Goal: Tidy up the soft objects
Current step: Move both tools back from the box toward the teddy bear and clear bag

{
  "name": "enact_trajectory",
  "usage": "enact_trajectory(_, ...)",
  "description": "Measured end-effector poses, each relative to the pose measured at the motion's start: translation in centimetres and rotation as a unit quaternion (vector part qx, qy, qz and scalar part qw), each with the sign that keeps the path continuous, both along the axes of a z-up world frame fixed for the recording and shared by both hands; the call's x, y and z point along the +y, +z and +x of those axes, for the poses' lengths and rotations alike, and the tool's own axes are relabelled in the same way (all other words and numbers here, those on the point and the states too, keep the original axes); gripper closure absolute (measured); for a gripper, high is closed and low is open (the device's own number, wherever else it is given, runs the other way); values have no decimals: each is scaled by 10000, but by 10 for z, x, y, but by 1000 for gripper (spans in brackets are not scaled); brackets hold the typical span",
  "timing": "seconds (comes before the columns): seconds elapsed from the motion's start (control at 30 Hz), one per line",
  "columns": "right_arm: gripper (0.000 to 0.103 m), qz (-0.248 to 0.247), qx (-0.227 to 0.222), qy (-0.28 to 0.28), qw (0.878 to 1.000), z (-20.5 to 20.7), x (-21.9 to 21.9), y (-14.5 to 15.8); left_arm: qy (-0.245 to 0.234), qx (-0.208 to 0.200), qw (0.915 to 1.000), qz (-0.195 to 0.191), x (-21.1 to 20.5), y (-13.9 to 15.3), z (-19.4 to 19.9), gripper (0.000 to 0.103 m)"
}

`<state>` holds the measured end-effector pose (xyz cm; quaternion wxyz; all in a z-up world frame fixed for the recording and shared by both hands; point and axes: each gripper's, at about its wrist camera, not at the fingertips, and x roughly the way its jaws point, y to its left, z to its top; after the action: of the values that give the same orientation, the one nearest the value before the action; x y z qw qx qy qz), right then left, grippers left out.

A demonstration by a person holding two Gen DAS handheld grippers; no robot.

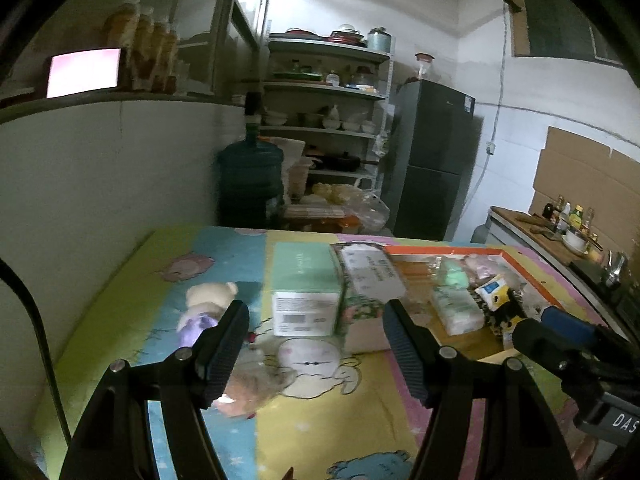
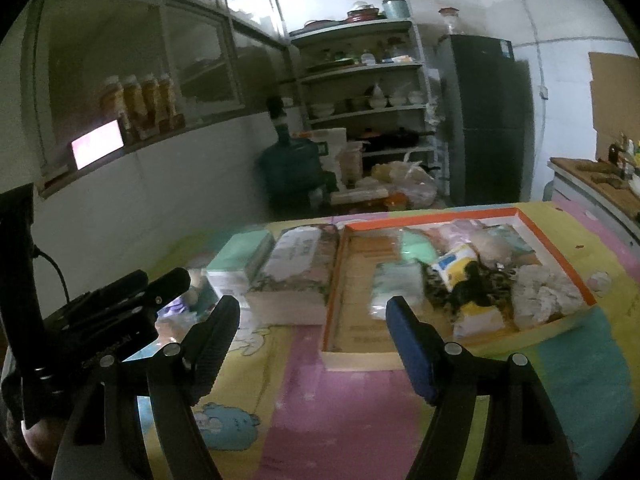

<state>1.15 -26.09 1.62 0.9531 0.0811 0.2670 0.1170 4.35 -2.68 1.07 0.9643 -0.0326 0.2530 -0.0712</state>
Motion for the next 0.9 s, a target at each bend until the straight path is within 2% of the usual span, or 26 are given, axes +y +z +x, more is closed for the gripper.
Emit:
enact_trajectory(0.53, 26, -205, 20, 449, 9988, 0, 66, -2, 421, 58, 9990, -116, 66, -8, -9, 34)
enact_trajectory(0.9, 26, -365, 221, 802, 9959, 11, 107, -13, 993, 187, 9944, -298, 129, -23, -10, 34)
